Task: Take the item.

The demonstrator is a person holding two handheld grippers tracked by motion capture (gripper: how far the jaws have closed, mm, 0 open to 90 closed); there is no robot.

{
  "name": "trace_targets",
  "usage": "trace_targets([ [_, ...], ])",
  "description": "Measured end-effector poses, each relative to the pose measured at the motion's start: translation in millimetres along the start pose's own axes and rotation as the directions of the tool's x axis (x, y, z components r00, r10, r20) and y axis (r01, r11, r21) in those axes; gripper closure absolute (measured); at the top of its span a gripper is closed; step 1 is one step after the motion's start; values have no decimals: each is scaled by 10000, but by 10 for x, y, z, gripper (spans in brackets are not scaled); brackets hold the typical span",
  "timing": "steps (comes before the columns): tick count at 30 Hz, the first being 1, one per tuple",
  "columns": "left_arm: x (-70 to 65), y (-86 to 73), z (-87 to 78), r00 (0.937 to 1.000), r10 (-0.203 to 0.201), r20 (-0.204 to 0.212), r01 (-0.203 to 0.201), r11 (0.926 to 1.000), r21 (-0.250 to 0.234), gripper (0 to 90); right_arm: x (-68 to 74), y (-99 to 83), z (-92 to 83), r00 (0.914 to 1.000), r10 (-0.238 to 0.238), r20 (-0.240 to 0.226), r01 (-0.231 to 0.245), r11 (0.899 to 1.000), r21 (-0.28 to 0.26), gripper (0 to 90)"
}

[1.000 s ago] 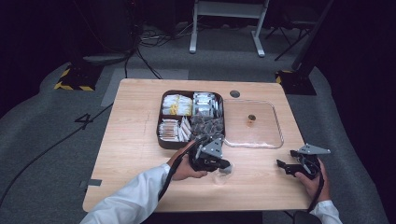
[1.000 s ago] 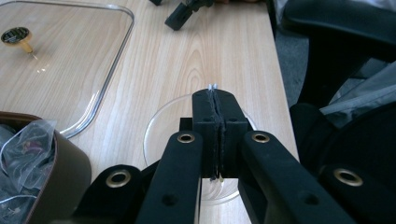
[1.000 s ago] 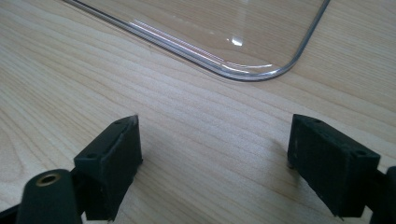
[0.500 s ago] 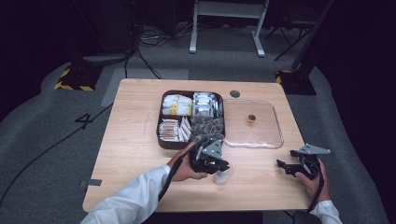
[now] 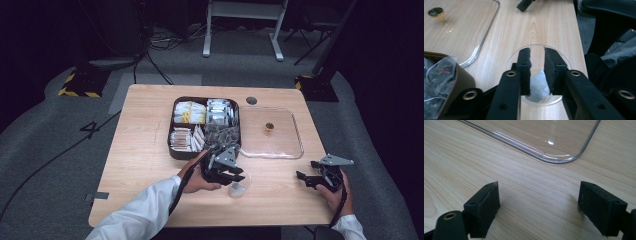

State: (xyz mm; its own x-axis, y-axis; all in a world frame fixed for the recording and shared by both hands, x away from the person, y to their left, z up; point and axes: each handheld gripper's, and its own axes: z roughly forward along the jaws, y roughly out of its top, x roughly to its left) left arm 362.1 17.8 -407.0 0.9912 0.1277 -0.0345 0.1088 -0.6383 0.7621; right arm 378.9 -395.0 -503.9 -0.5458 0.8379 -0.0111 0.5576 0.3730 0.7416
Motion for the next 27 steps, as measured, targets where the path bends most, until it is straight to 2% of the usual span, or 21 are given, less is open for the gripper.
trace_targets([
  [10,26,-27,-128,9999,-36,-147,33,9997,-224,626,0,0,0,10000,0,-2,0,10000,0,179],
  [11,23,-31,-162,9995,-5,-312,-1,9998,-193,614,0,0,0,10000,-2,0,2,10000,-2,179],
  [16,7,-43,-228,9980,-27,-634,21,9999,-103,547,1,0,0,10000,0,2,0,10000,-3,179],
  [17,0,-45,-258,9967,-31,-805,23,9999,-104,507,0,0,0,10000,0,1,0,10000,-2,179],
  [22,-12,-59,-310,9942,77,-1070,-75,10000,27,411,1,0,0,10000,3,6,-3,10000,-2,179],
  [23,-17,-65,-333,9915,225,-1283,-200,9996,212,388,0,0,0,10000,2,0,-2,10000,1,179],
  [26,-18,-77,-359,9897,142,-1425,-103,9996,279,320,0,0,0,10000,1,0,-1,10000,-1,179],
  [27,-9,-94,-373,9888,197,-1481,-131,9989,452,301,0,0,0,10000,3,2,-3,10000,1,179],
])
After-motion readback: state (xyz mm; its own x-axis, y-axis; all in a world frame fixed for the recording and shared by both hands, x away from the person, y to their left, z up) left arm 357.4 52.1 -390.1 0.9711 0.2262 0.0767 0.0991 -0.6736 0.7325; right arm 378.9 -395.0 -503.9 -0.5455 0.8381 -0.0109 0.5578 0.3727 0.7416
